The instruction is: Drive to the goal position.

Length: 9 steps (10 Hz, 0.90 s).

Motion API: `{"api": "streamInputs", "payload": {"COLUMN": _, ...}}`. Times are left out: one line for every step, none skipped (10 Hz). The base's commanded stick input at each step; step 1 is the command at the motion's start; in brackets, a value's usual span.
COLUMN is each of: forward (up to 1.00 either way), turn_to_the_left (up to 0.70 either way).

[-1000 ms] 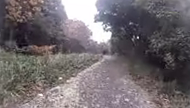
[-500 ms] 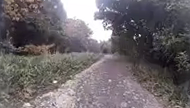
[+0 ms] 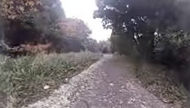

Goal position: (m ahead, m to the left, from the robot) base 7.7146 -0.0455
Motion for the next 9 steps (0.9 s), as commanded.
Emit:
{"api": "streamInputs", "payload": {"forward": 0.60, "turn_to_the_left": 0.00}}
{"api": "streamInputs", "payload": {"forward": 0.60, "turn_to_the_left": 0.00}}
{"api": "streamInputs", "payload": {"forward": 0.60, "turn_to_the_left": -0.11}}
{"api": "streamInputs", "payload": {"forward": 0.60, "turn_to_the_left": -0.11}}
{"api": "streamInputs", "payload": {"forward": 0.60, "turn_to_the_left": -0.11}}
{"api": "streamInputs", "payload": {"forward": 0.60, "turn_to_the_left": -0.11}}
{"api": "streamInputs", "payload": {"forward": 0.60, "turn_to_the_left": -0.11}}
{"api": "streamInputs", "payload": {"forward": 0.60, "turn_to_the_left": -0.11}}
{"api": "streamInputs", "payload": {"forward": 0.60, "turn_to_the_left": -0.11}}
